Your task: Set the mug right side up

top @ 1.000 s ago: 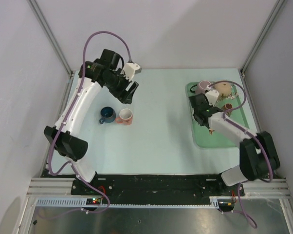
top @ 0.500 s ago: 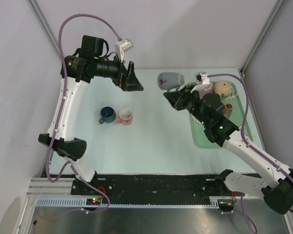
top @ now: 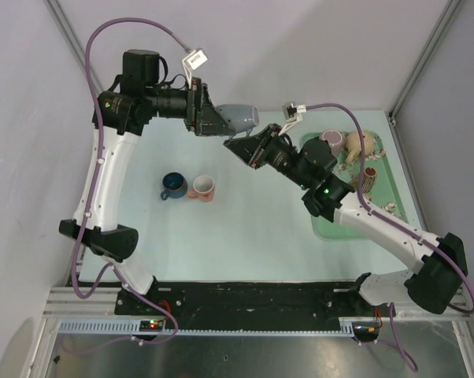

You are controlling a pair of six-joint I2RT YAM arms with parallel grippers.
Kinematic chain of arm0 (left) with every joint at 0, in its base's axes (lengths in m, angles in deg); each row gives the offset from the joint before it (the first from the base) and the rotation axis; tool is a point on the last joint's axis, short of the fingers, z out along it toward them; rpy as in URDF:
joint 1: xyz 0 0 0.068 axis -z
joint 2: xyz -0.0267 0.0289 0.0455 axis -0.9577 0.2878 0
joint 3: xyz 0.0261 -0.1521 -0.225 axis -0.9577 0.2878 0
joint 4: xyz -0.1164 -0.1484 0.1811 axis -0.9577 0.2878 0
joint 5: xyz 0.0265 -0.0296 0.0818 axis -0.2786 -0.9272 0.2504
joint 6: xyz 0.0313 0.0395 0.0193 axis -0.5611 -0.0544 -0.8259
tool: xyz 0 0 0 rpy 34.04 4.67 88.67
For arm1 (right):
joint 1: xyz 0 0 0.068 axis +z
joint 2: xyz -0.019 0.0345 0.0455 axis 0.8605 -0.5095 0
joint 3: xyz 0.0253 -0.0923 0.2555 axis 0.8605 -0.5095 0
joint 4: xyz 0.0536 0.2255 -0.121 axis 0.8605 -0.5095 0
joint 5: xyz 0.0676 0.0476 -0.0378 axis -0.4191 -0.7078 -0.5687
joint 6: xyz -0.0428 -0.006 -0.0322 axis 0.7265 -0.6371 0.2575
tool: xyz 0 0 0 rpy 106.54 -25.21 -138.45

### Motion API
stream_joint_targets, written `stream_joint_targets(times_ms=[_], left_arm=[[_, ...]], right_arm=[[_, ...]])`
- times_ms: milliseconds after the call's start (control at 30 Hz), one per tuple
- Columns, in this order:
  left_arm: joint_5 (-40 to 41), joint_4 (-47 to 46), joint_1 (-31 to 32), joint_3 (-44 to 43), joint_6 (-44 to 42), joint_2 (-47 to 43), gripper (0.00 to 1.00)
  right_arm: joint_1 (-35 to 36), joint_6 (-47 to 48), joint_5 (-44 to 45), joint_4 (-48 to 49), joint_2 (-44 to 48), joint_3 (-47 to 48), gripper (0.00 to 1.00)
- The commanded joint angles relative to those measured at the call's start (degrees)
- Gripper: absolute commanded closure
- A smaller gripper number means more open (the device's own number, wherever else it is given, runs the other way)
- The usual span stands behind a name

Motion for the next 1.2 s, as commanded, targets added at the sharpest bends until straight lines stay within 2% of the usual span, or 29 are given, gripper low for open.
stream_joint_targets(times_ms=[0, 33, 100, 133, 200, 233, 300, 433, 500, 600, 667, 733, 833, 933, 1067, 1167], left_arm=[[-7.06, -3.39, 0.24, 0.37, 3.66, -2.45, 0.37], [-7.64, -3.68, 0.26, 0.81, 4.16, -2.5, 0.46], [-7.1, -4.27, 0.13, 2.0, 4.73, -2.69, 0.76], [-6.21, -4.38, 0.03, 2.68, 4.87, -2.71, 0.88], [-2.94, -4.46, -0.79, 4.49, 4.69, -3.07, 0.97], [0.35, -4.48, -1.26, 5.42, 4.23, -3.25, 0.98], [9.53, -4.49, -1.88, 9.55, 0.26, -4.39, 0.99], [29.43, -4.45, -1.83, 18.77, -10.33, -5.69, 1.0], [36.22, -4.13, -1.78, 22.46, -14.01, -6.26, 1.0], [41.58, 1.85, -1.73, 24.59, -20.64, -7.45, 1.0], [44.93, 9.49, -1.52, 23.7, -25.4, -7.82, 1.0], [49.19, 16.82, -1.46, 24.03, -29.53, -8.76, 1.0], [56.44, 21.56, -1.62, 31.62, -33.69, -11.48, 1.0], [61.21, 20.34, -2.81, 41.49, -35.14, -12.86, 1.0], [63.66, 12.28, -6.89, 50.78, -34.26, -13.48, 1.0], [61.1, 6.32, -10.15, 55.05, -33.85, -13.6, 1.0]], right_arm=[[0.27, -2.86, -3.53, 8.24, -3.42, 5.5, 1.0], [0.27, -3.2, -4.37, 8.13, -4.34, 6.27, 1.0], [0.27, -3.79, -5.54, 7.65, -6.02, 7.04, 1.0], [0.27, -3.63, -5.86, 7.13, -6.61, 7.17, 1.0], [0.27, -2.16, -5.63, 3.97, -6.92, 7.18, 0.98], [0.27, -1.19, -5.16, 1.47, -6.79, 7.1, 0.82], [0.23, 1.22, -3.16, -3.57, -6.0, 6.59, 0.6], [-0.03, 5.53, 2.27, -14.52, -4.25, 5.97, 0.32], [-0.39, 7.49, 5.92, -21.85, -2.77, 5.76, 0.22], [-1.17, 9.77, 14.88, -32.44, 0.62, 4.59, 0.15], [-2.92, 9.87, 21.31, -39.29, 3.31, 3.54, 0.12], [-6.24, 8.7, 27.27, -46.52, 5.41, 2.82, 0.1], [-14.57, 7.52, 32.13, -54.7, 7.52, 0.52, 0.1], [-24.21, 7.89, 32.12, -58.05, 8.88, -3.5, 0.08], [-36.44, 9.3, 31.57, -57.98, 9.81, -8.44, 0.08], [-40.98, 9.1, 34.17, -56.88, 9.12, -10.73, 0.09]])
